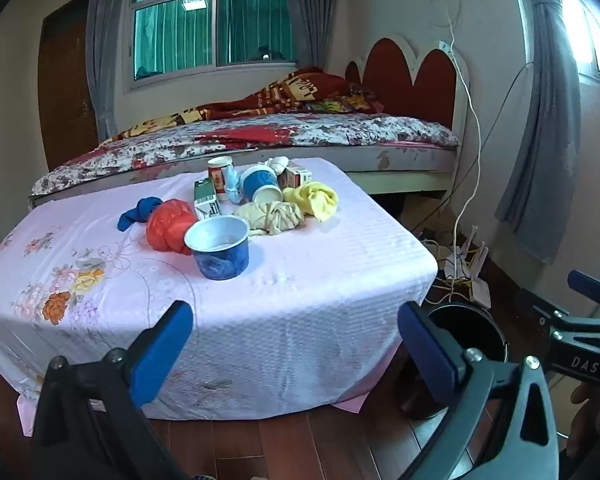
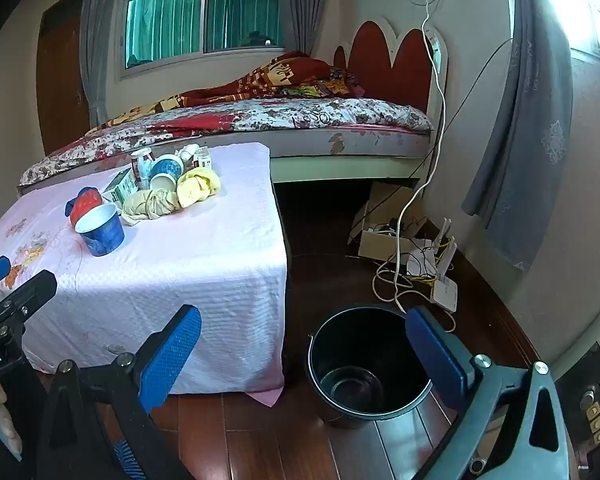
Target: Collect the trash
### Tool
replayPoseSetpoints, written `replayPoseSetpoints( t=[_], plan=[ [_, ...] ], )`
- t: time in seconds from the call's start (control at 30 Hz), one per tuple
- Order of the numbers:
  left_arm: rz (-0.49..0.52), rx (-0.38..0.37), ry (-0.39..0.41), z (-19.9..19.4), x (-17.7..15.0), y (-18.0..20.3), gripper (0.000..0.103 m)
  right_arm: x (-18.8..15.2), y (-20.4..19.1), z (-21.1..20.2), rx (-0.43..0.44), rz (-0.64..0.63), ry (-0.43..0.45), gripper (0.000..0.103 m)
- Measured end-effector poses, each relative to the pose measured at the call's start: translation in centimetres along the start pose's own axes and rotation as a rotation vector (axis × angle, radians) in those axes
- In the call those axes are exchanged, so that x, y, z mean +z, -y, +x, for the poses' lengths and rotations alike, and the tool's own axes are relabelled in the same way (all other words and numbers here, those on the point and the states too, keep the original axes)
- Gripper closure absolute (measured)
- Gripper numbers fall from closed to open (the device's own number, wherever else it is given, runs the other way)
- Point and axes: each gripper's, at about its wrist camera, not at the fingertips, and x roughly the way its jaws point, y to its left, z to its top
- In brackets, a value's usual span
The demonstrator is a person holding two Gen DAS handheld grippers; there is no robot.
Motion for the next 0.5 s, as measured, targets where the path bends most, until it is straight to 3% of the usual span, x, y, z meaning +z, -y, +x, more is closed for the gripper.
replayPoseSetpoints(
  t=[0.13,0.5],
  plan=[
    [0.046,0.041,0.007,0.1,-0.4,1.0,0.001,0.0,-0.1,0.0,-0.004,-0.004,0.002,0.0],
    [0.041,0.042,0.007,0.0,-0.4,1.2,0.001,0.1,0.1,0.1,-0.001,0.001,0.002,0.0]
  ],
)
